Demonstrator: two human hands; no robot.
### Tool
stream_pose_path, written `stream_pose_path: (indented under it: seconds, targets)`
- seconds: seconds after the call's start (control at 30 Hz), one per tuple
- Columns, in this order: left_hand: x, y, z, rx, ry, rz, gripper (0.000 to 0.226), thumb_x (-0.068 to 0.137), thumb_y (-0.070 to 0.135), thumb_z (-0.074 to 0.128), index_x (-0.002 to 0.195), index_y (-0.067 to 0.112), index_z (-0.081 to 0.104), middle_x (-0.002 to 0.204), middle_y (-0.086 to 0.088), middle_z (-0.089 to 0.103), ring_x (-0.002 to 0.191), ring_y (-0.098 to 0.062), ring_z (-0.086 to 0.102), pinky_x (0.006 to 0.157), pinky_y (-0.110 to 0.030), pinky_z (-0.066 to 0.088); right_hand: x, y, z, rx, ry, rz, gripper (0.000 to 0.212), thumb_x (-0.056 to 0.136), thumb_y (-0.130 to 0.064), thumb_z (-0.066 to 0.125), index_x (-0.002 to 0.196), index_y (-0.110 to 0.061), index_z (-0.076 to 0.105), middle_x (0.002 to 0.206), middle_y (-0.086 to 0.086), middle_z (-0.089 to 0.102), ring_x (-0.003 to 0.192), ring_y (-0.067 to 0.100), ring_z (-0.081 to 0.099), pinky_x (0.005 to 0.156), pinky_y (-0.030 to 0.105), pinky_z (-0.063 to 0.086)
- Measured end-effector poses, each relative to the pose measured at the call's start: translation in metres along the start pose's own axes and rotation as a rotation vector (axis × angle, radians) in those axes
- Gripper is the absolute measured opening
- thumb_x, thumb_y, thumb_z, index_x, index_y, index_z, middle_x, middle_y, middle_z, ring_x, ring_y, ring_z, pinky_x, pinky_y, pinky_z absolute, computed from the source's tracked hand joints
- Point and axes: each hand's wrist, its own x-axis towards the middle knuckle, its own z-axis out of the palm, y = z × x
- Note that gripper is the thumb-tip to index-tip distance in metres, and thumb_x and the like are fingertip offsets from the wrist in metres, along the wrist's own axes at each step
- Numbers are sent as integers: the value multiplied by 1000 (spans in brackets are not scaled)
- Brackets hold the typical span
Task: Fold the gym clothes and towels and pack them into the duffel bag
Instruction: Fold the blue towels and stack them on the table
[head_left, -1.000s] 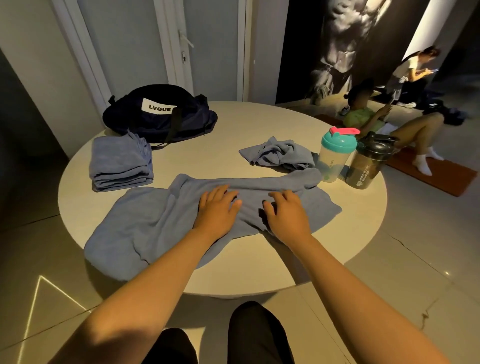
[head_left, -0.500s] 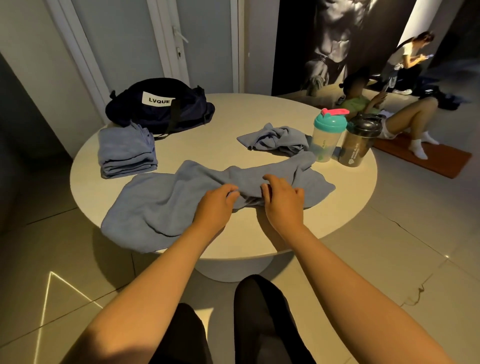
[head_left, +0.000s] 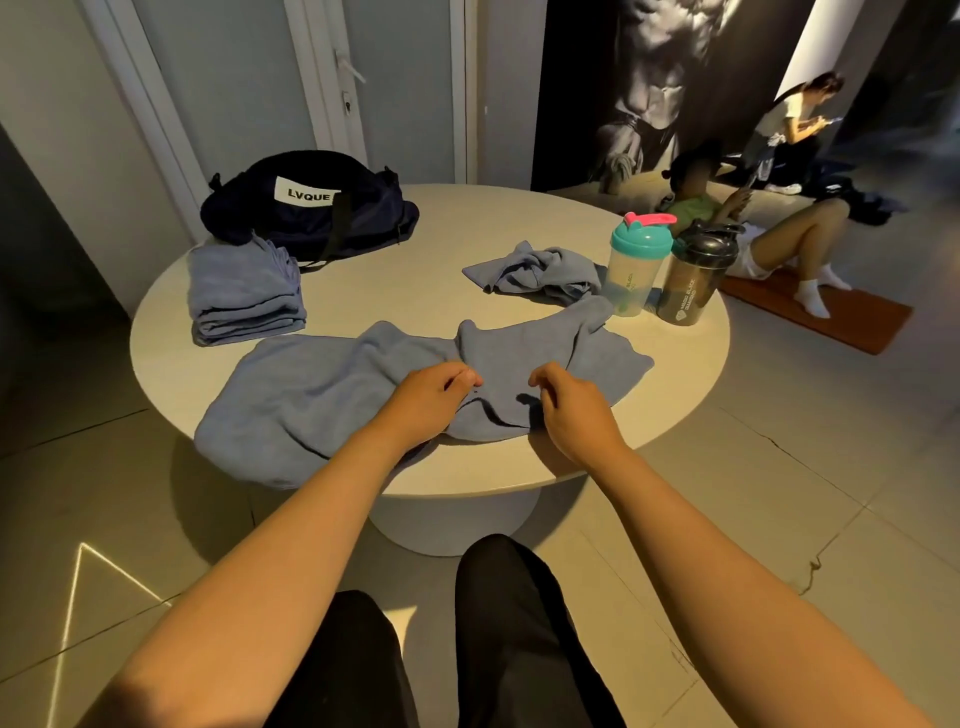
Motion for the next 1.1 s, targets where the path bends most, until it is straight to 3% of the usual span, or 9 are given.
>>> stream_pose_path:
  seconds: [0.17, 0.3, 0.43, 0.5, 0.6, 0.77, 0.83, 0.97, 1.1]
  targets:
    - [5, -13, 4, 357, -86, -62, 40, 108, 36, 33, 141, 31, 54, 151, 4, 46, 141, -23, 37, 118, -40, 25, 0, 10, -12, -245, -156, 130, 35, 99, -47, 49, 127, -31, 62, 122, 4, 57, 113, 29, 51, 89, 39, 43]
    - [6, -9, 2, 581, -256, -152, 52, 105, 41, 28, 157, 42, 22, 168, 11, 6, 155, -14, 0, 121, -54, -9, 1, 8, -20, -383, -96, 306, 36, 102, -34, 33, 117, -20, 63, 121, 11, 58, 117, 35, 48, 104, 49, 32]
    - [8, -1, 7, 528, -382, -162, 57, 101, 42, 34, 156, 49, 18, 168, 15, 0, 154, -14, -7, 121, -54, -7, 8, 3, -25, -309, 79, 304, 37, 101, -32, 32, 77, -15, 55, 74, 9, 61, 72, 29, 53, 89, 45, 37]
    - [13, 1, 11, 487, -356, -105, 49, 104, 39, 32, 152, 48, 31, 167, 13, 13, 154, -17, 6, 121, -52, 3, 13, 2, -20, -317, 73, 120, 28, 101, -29, 41, 97, -14, 65, 87, 11, 64, 84, 33, 56, 84, 43, 39]
    - [16, -3, 8, 310, -82, -47, 37, 107, 34, 37, 140, 37, 54, 158, 7, 38, 145, -22, 32, 119, -46, 24, 27, -1, -6, -166, -283, 27, 37, 102, -32, 49, 137, -22, 57, 130, 14, 54, 121, 36, 49, 99, 45, 42]
    - [9, -38, -13, 582, -104, -285, 58, 102, 59, 32, 157, 41, 22, 169, 6, 3, 155, -21, -1, 124, -49, -1, 51, 16, -10, -345, -476, 302, 55, 100, -49, 32, 153, -31, 32, 162, 6, 22, 150, 36, 12, 118, 64, 6]
    - [9, -43, -18, 605, -128, -304, 66, 99, 68, 25, 159, 43, 12, 169, 7, -7, 155, -21, -7, 123, -52, -6, 57, 16, -13, -337, -432, 427, 54, 103, -41, 27, 155, -28, 27, 165, 13, 13, 151, 39, 5, 118, 63, 2]
    - [18, -43, -20, 674, -144, -338, 73, 95, 77, 17, 158, 45, 0, 167, 7, -16, 154, -27, -13, 121, -57, -8, 56, -17, 9, -221, -323, 144, 46, 102, -34, 43, 146, -19, 44, 139, 18, 38, 131, 39, 37, 108, 47, 37]
    - [27, -52, -23, 652, -128, -330, 73, 94, 78, 14, 158, 45, -1, 167, 8, -16, 154, -27, -15, 121, -57, -9, 58, -30, 24, -333, -504, 83, 50, 104, -48, 37, 150, -28, 39, 157, 12, 28, 144, 33, 26, 118, 56, 17]
